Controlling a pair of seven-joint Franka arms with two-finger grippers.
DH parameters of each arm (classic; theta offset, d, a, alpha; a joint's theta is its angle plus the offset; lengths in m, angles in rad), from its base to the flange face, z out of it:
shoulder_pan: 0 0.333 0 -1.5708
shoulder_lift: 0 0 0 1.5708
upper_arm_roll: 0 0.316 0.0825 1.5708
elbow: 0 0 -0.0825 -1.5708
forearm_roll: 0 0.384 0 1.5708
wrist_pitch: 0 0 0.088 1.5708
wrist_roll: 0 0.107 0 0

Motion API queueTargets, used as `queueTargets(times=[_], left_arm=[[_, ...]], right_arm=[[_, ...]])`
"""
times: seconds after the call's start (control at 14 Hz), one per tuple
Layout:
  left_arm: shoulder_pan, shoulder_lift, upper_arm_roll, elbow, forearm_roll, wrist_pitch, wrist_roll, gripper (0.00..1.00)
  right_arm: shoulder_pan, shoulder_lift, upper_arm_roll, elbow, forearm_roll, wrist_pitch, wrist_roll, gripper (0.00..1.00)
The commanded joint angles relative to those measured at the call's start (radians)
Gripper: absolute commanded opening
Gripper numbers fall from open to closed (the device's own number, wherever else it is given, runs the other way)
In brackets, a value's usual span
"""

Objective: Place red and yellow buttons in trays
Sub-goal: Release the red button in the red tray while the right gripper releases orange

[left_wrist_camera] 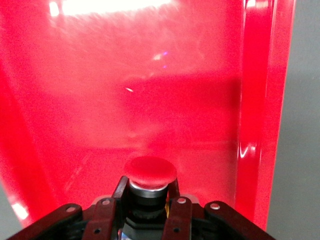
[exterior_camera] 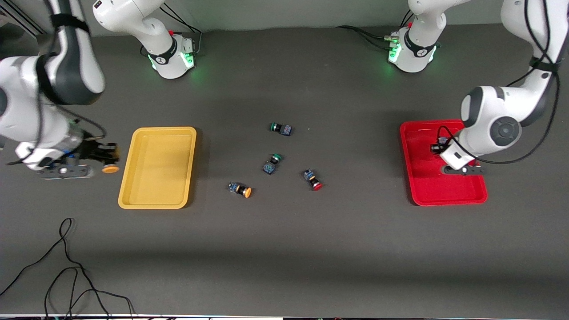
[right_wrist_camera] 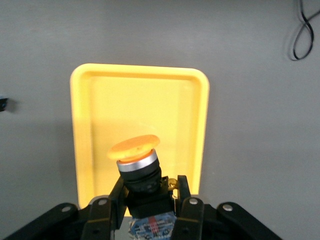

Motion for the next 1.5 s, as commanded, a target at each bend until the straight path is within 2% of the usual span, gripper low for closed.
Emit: queueTargets(times=[0.0,0.07,0.14,0.29,0.43,0.64,0.86,1.0,1.07,1.14,1.21,1.43], left_arm=[[0.000,-0.040,-0.004,-0.053,0.015,0.030,-0.007,0.16],[0.000,-0.040,-0.004,-0.050,0.015,0.029,-0.008,0.76],[0.000,-0.040,-0.004,-0.050,0.015,0.027,-0.007,0.99],[-0.008,-0.060,-0.005,-0.040,0.015,-0.005,-0.002,1.00],[-0.030,-0.103,-0.016,0.021,0.015,-0.127,-0.011,1.00],[-0.144,-0.082,-0.016,0.219,0.004,-0.314,-0.057,1.00],[-0.303,0.013,-0.016,0.424,0.002,-0.432,-0.302,1.00],[-0.383,0.117,-0.016,0.573,-0.011,-0.570,-0.468,1.00],[-0.435,0.177,-0.016,0.668,-0.031,-0.591,-0.576,1.00],[-0.474,0.250,-0.016,0.760,-0.039,-0.600,-0.679,1.00],[-0.513,0.317,-0.016,0.839,-0.042,-0.597,-0.774,1.00],[-0.601,0.482,-0.016,1.029,-0.069,-0.574,-1.006,1.00]], right_arm=[[0.012,0.013,-0.040,-0.136,0.080,0.155,-0.024,0.08],[0.012,0.021,-0.042,-0.206,0.082,0.236,-0.021,0.07],[0.012,0.042,-0.042,-0.255,0.088,0.310,-0.015,0.07],[0.011,0.132,-0.042,-0.284,0.177,0.372,-0.018,0.07],[0.014,0.223,-0.040,-0.284,0.272,0.399,-0.023,0.07],[0.014,0.344,-0.029,-0.282,0.387,0.467,-0.087,0.08],[0.020,0.421,-0.026,-0.271,0.574,0.475,-0.263,0.08],[0.017,0.430,-0.026,-0.264,0.584,0.469,-0.280,0.08],[0.017,0.432,-0.026,-0.262,0.584,0.469,-0.280,0.15],[0.017,0.433,-0.026,-0.253,0.584,0.464,-0.276,0.59],[0.015,0.438,-0.026,-0.242,0.584,0.461,-0.270,1.00],[0.021,0.424,-0.029,-0.230,0.585,0.437,-0.267,1.00]])
